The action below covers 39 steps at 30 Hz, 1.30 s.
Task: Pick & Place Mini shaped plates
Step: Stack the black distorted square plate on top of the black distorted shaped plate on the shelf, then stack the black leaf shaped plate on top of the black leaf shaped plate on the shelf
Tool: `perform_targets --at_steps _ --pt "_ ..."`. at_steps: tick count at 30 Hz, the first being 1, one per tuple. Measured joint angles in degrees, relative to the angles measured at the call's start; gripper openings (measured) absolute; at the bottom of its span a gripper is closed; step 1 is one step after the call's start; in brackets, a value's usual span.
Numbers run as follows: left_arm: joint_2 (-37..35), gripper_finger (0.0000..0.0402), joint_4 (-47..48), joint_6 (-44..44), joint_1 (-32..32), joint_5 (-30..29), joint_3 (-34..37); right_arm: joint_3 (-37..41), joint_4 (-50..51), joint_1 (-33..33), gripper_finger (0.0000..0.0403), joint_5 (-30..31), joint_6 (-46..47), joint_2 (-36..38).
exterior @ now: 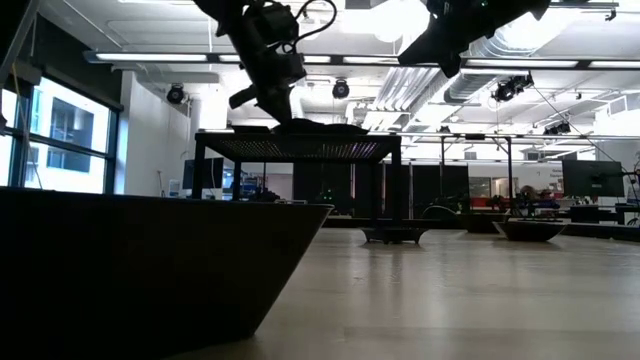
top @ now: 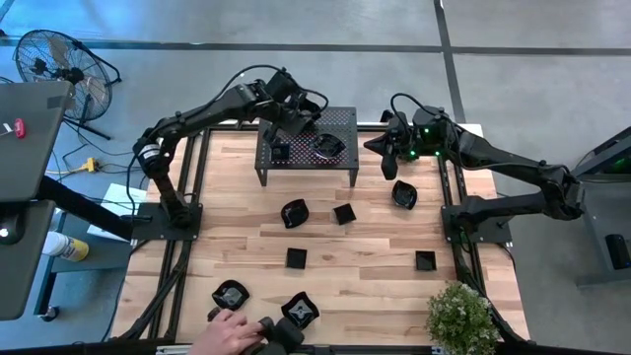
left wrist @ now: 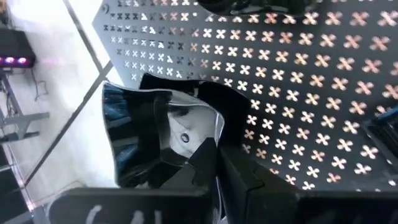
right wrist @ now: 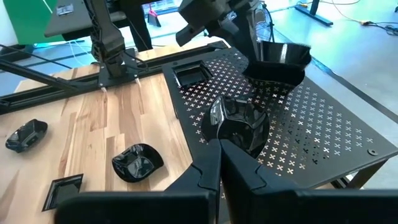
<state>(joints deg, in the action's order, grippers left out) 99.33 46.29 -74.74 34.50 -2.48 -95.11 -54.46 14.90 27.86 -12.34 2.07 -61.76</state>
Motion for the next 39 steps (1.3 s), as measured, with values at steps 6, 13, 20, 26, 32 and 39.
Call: perform_targets --at_steps 6,13,20,26,32,39 --pt "-0.2 0.0050 -0.4 2.0 0.0 -0.2 0.0 0.0 0.0 0.0 0.0001 0.0 0.0 0.0" --pt "-1.2 0.0092 -0.9 4.5 -0.9 -5.2 0.0 0.0 -0.2 0.0 0.0002 0.0 0.0 0.0" --pt "-8.5 0.0082 0.0 14.3 -1.6 -3.7 0.0 0.0 -0.2 0.0 0.0003 -0.1 0.9 0.0" --pt "-14.2 0.0008 7.1 44.8 0.1 17.6 1.7 0.0 0.6 -0.2 0.0003 -0.2 7.0 0.0" --pt "-24.1 0.0003 -2.4 58.9 -1.1 29.4 18.8 0.0 4.9 -3.5 0.0001 3.9 10.0 -0.2" --pt "-42.5 0.0001 -18.6 72.8 -5.6 28.3 42.3 0.0 6.9 -11.2 0.0001 9.0 14.4 -0.2"
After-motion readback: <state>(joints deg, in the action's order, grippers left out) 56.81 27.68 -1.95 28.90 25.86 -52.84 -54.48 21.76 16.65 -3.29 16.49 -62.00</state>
